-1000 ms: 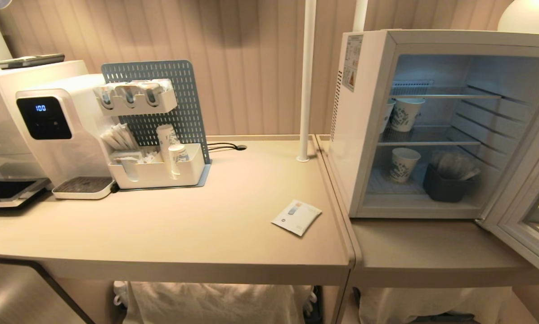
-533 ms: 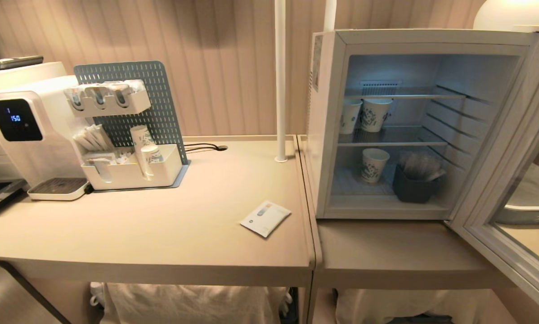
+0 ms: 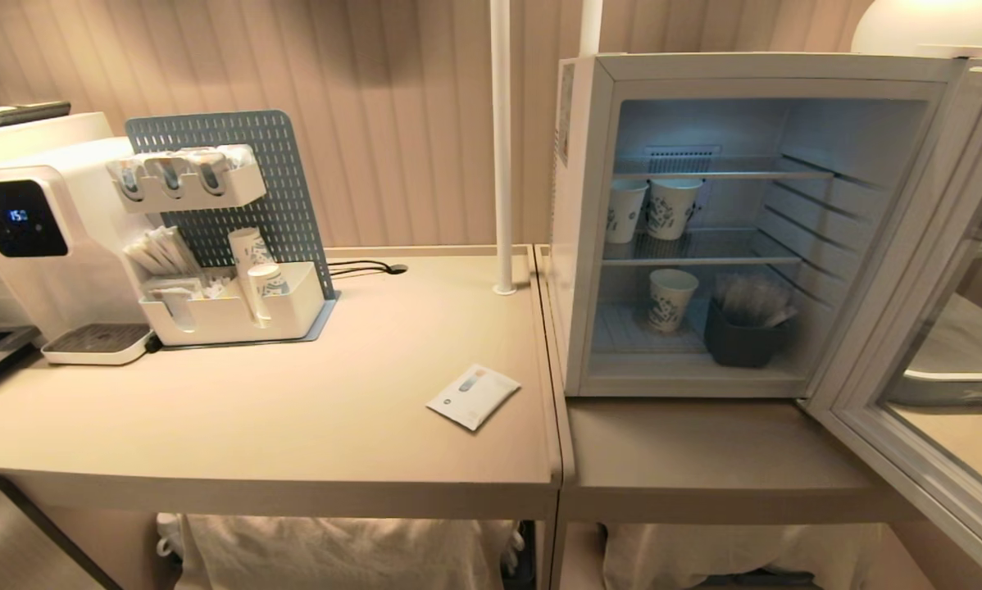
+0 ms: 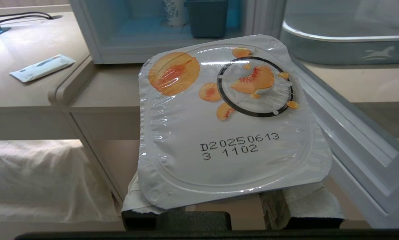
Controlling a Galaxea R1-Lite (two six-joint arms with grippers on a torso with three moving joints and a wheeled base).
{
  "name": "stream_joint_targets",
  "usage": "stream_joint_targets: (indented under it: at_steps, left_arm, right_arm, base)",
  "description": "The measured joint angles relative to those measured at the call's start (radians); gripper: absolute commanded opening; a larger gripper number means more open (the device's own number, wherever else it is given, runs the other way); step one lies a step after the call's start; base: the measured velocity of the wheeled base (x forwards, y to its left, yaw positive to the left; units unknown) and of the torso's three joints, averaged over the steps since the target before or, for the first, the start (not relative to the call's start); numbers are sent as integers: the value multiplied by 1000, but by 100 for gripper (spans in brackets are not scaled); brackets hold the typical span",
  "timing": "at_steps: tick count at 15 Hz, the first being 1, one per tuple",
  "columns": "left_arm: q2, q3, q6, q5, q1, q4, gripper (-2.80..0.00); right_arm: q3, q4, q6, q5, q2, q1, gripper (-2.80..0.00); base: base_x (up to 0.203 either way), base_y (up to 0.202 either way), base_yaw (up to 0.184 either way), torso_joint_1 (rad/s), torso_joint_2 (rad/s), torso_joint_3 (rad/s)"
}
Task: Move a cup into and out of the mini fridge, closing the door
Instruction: Put the yoghurt in the freezer
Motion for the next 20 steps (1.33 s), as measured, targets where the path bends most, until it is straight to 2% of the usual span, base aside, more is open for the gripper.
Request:
stream_joint_targets:
  at_steps: [5,11,20]
  left_arm:
    - [0,0,0,0,0,-1,-280]
    - [0,0,0,0,-1,0,-280]
    - [0,0,-1,0,-1,0,-280]
  right_arm:
    - [0,-1,0,0,0,0,-280]
    - [0,0,0,0,0,-1,-280]
    - [0,-3,2,0,0,-1,-280]
  base:
    - [15,0,1,0,0,0]
    - [166,0,0,2,3,1]
    - [0,0,0,0,0,0]
